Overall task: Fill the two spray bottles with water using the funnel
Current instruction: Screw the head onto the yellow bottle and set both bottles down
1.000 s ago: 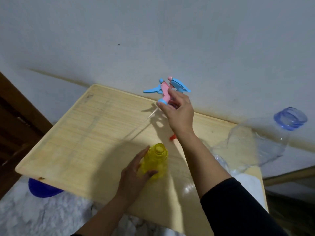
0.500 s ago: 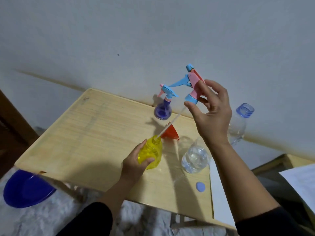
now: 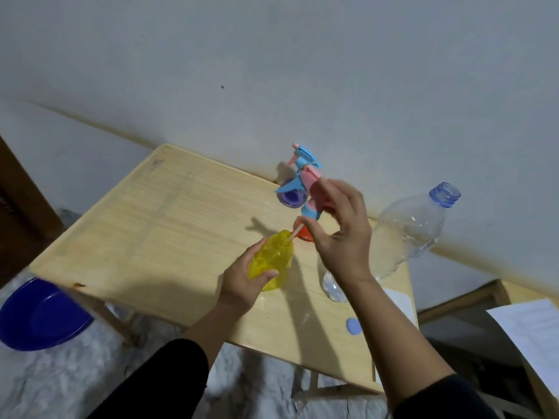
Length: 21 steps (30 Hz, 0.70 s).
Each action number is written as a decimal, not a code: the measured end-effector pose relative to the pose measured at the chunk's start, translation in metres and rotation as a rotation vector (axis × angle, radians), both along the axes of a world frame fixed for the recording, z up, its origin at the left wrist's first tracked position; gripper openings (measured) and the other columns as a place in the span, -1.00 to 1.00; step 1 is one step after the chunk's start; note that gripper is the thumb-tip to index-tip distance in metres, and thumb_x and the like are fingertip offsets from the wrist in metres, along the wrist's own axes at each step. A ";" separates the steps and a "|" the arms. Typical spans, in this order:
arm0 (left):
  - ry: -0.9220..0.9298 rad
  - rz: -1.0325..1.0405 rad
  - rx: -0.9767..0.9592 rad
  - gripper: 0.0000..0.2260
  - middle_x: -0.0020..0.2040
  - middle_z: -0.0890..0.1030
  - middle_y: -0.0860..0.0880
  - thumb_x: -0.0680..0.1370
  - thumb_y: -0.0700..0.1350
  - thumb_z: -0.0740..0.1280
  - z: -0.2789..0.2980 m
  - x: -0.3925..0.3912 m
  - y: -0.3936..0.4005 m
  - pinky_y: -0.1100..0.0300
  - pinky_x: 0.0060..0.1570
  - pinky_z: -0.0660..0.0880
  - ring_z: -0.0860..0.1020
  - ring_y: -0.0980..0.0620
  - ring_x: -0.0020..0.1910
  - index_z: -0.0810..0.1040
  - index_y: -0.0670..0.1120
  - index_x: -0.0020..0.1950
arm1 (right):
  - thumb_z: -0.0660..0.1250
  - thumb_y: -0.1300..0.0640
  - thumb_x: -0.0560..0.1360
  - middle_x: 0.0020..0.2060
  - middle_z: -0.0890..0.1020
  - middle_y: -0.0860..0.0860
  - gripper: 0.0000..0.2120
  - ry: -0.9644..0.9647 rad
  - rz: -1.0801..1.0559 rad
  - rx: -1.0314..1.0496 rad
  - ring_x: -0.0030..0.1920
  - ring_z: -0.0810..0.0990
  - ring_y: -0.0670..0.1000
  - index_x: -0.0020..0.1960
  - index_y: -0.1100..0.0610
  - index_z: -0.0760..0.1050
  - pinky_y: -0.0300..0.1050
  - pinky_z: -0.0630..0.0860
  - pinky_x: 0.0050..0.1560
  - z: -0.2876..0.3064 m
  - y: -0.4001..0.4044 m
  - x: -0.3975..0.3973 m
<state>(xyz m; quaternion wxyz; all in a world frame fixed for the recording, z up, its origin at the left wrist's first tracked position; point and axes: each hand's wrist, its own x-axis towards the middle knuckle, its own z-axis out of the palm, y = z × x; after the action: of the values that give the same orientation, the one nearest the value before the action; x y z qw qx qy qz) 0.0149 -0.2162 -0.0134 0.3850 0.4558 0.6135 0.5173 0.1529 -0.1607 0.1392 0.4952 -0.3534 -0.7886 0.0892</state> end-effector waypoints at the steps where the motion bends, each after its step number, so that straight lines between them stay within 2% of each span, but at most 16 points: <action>1: -0.002 0.000 0.003 -0.41 0.20 0.53 0.27 0.36 -0.04 0.51 0.000 0.000 0.000 0.59 0.09 0.30 0.46 0.39 0.16 0.38 0.32 0.29 | 0.51 0.31 0.33 0.17 0.44 -0.03 -0.41 -0.005 0.007 -0.045 0.16 0.51 0.07 0.32 0.16 0.43 0.02 0.55 0.08 -0.009 -0.003 -0.002; 4: -0.013 0.009 0.009 -0.42 0.17 0.54 0.23 0.39 -0.13 0.50 0.000 0.001 0.001 0.62 0.03 0.29 0.46 0.49 0.09 0.40 0.22 0.31 | 0.49 0.36 0.32 0.15 0.50 -0.01 -0.37 -0.044 0.023 -0.145 0.14 0.49 -0.06 0.35 0.16 0.40 -0.28 0.51 0.07 -0.032 -0.012 -0.007; 5: -0.017 0.011 0.010 -0.43 0.17 0.54 0.23 0.39 -0.14 0.50 0.000 0.001 0.001 0.63 0.02 0.29 0.45 0.51 0.07 0.40 0.21 0.32 | 0.47 0.37 0.33 0.15 0.51 -0.05 -0.37 -0.063 0.034 -0.161 0.11 0.50 -0.07 0.36 0.15 0.40 -0.28 0.51 0.05 -0.038 -0.014 -0.009; 8: -0.021 0.012 0.018 -0.42 0.17 0.54 0.24 0.40 -0.15 0.49 0.001 0.002 0.000 0.63 0.00 0.28 0.45 0.51 0.08 0.40 0.16 0.35 | 0.43 0.35 0.36 0.13 0.50 -0.16 -0.37 -0.078 0.048 -0.217 0.08 0.55 -0.02 0.37 0.05 0.37 -0.03 0.55 0.05 -0.049 -0.014 -0.013; 12: -0.017 0.007 0.025 -0.41 0.19 0.52 0.26 0.41 -0.13 0.48 0.002 0.002 -0.001 0.63 0.02 0.28 0.45 0.48 0.11 0.38 0.19 0.36 | 0.39 0.33 0.38 0.20 0.47 -0.05 -0.27 -0.131 0.067 -0.333 0.17 0.50 0.06 0.44 -0.05 0.21 0.06 0.51 0.14 -0.051 -0.011 -0.014; 15: -0.002 0.013 0.032 -0.42 0.19 0.51 0.29 0.38 -0.05 0.47 0.001 0.003 -0.002 0.62 0.03 0.27 0.43 0.48 0.13 0.37 0.23 0.35 | 0.37 0.34 0.42 0.22 0.43 0.05 -0.21 -0.169 0.105 -0.407 0.20 0.46 0.08 0.49 -0.07 0.08 -0.02 0.45 0.21 -0.050 -0.012 -0.016; 18: -0.013 0.021 0.030 -0.42 0.23 0.52 0.22 0.41 -0.11 0.48 0.001 0.002 -0.001 0.63 0.05 0.27 0.44 0.45 0.14 0.38 0.17 0.37 | 0.33 0.34 0.45 0.12 0.42 -0.03 -0.18 -0.216 0.158 -0.399 0.11 0.43 -0.01 0.48 -0.18 0.00 -0.16 0.41 0.16 -0.049 -0.005 -0.018; 21: -0.003 0.019 0.037 -0.42 0.24 0.52 0.20 0.41 -0.10 0.48 0.000 0.003 -0.002 0.62 0.06 0.27 0.46 0.38 0.17 0.38 0.15 0.38 | 0.27 0.33 0.51 0.12 0.47 -0.04 -0.24 -0.275 0.214 -0.369 0.03 0.40 -0.10 0.48 -0.21 0.00 -0.26 0.40 0.13 -0.049 0.000 -0.013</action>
<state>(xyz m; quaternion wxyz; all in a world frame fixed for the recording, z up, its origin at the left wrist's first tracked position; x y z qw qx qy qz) 0.0177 -0.2178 -0.0131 0.3725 0.4560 0.6078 0.5328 0.1402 -0.1611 0.0906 0.2982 -0.3611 -0.8518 0.2348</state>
